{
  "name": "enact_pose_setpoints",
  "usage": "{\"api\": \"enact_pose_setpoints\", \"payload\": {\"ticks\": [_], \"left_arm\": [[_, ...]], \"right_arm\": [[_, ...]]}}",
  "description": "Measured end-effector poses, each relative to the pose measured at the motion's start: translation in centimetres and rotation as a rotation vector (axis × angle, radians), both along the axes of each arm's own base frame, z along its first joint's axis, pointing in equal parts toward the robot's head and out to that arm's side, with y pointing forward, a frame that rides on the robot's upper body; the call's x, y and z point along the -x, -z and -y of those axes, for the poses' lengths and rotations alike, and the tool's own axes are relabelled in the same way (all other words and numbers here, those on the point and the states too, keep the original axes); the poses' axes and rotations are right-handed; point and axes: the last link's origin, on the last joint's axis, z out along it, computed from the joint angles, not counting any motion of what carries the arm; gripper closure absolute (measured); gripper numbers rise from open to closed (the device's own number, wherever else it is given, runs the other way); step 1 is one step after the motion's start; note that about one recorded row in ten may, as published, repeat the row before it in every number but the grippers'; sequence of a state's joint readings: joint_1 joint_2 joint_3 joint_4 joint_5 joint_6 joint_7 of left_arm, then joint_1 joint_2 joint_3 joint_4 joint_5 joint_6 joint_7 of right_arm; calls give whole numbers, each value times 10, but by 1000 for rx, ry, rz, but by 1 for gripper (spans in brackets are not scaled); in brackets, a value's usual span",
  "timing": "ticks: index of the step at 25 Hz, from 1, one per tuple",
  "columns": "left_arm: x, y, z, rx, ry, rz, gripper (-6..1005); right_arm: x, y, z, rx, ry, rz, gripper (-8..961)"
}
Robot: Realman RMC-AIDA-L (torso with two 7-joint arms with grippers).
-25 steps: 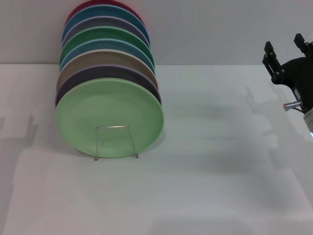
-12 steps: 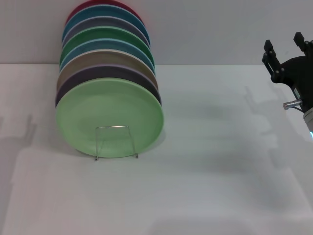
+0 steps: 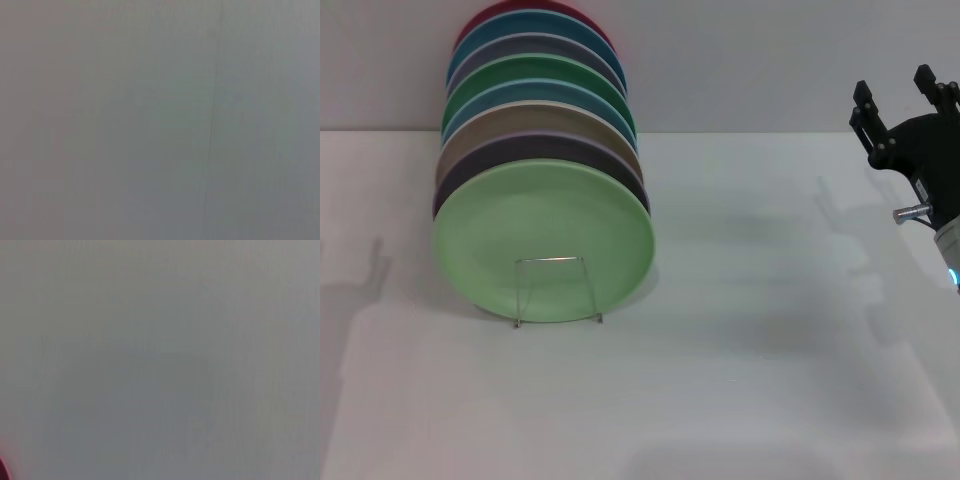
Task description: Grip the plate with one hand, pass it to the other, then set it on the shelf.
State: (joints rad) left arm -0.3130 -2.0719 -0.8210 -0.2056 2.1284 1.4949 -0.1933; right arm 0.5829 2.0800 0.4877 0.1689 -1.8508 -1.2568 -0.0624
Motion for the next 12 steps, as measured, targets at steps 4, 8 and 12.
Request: {"api": "enact_pose_setpoints", "payload": {"ticks": [4, 8, 12], "left_arm": [[0, -1, 1, -2, 1, -3, 244], [-1, 0, 1, 1, 6, -2, 244], [0, 0, 2, 2, 4, -4, 244]], "right_arm": [[2, 1, -1, 1, -7, -5, 269], [3, 2, 0, 4, -9, -9, 270], [4, 3, 1, 6, -10, -8, 271]]}}
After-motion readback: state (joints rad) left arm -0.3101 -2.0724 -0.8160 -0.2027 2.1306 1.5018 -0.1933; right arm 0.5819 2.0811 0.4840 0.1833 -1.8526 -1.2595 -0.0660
